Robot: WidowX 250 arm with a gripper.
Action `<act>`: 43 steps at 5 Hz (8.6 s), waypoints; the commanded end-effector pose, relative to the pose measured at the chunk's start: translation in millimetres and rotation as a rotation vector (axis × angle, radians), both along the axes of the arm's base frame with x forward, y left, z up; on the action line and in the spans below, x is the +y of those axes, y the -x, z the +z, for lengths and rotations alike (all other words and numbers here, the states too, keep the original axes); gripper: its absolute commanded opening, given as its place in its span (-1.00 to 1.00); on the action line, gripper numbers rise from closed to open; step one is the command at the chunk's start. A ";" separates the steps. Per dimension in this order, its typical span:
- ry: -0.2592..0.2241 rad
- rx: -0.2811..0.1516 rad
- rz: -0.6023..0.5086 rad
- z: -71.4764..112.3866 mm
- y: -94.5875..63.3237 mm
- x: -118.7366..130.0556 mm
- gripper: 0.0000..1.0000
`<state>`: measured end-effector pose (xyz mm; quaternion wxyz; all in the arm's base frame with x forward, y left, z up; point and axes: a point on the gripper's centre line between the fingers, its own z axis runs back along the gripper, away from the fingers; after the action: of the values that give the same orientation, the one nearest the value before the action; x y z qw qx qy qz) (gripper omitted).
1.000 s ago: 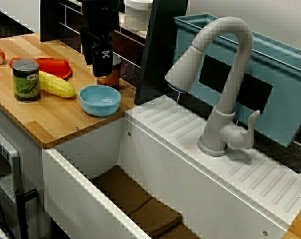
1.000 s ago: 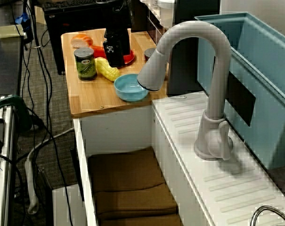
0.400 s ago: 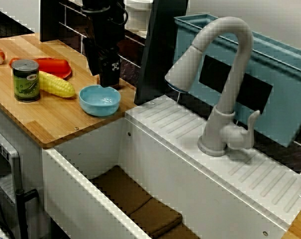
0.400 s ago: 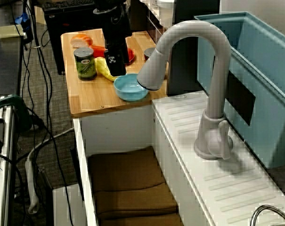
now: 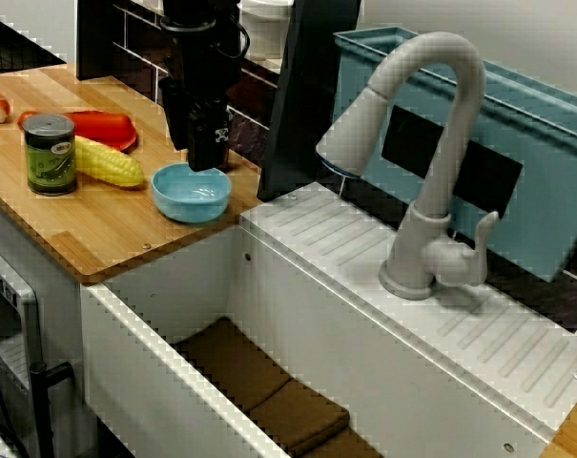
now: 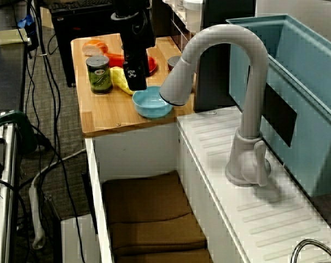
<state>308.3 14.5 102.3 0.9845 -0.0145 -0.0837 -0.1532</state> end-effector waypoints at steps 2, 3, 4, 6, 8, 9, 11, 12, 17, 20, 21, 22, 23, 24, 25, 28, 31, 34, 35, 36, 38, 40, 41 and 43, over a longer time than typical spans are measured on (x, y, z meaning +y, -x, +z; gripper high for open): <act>-0.029 -0.022 0.036 16.2 -9.5 4.9 1.00; -0.029 -0.022 0.036 16.2 -9.5 4.9 1.00; -0.029 -0.022 0.036 16.2 -9.5 4.9 1.00; -0.029 -0.022 0.036 16.2 -9.5 4.9 1.00; -0.074 0.009 0.009 -24.5 -17.1 1.9 1.00; -0.075 0.003 0.026 -39.3 -23.5 3.0 1.00; -0.081 -0.003 0.079 -74.2 -31.5 -4.1 1.00; -0.094 0.000 0.094 -86.4 -33.6 -7.3 1.00; -0.069 0.114 0.047 -44.5 -45.9 15.6 -1.00; -0.020 0.091 0.062 -5.2 -35.3 52.8 -1.00; -0.006 0.082 0.100 -2.3 -31.3 60.3 -1.00; -0.007 0.071 0.090 -0.2 -25.2 60.8 -1.00; -0.008 0.041 0.096 4.8 -18.1 70.0 -1.00; -0.008 0.000 0.125 9.7 -14.6 91.3 -1.00; 0.016 -0.023 0.166 16.8 -15.5 117.8 -1.00; 0.028 -0.064 0.244 16.5 -21.0 155.2 -1.00; 0.008 -0.088 0.286 4.6 -25.7 174.1 -1.00; -0.003 -0.095 0.329 -1.3 -33.8 187.1 -1.00; -0.007 -0.091 0.342 -4.1 -37.3 190.4 -1.00; -0.007 -0.097 0.356 -3.2 -40.0 195.0 -1.00; -0.021 -0.106 0.381 -8.4 -43.4 201.4 -1.00; -0.027 -0.099 0.396 -9.0 -45.9 202.7 -1.00; -0.046 -0.111 0.408 -9.5 -45.9 201.0 1.00; -0.057 -0.116 0.402 -12.9 -44.0 198.7 1.00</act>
<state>349.1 213.5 66.3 0.9924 0.0207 -0.1112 0.0488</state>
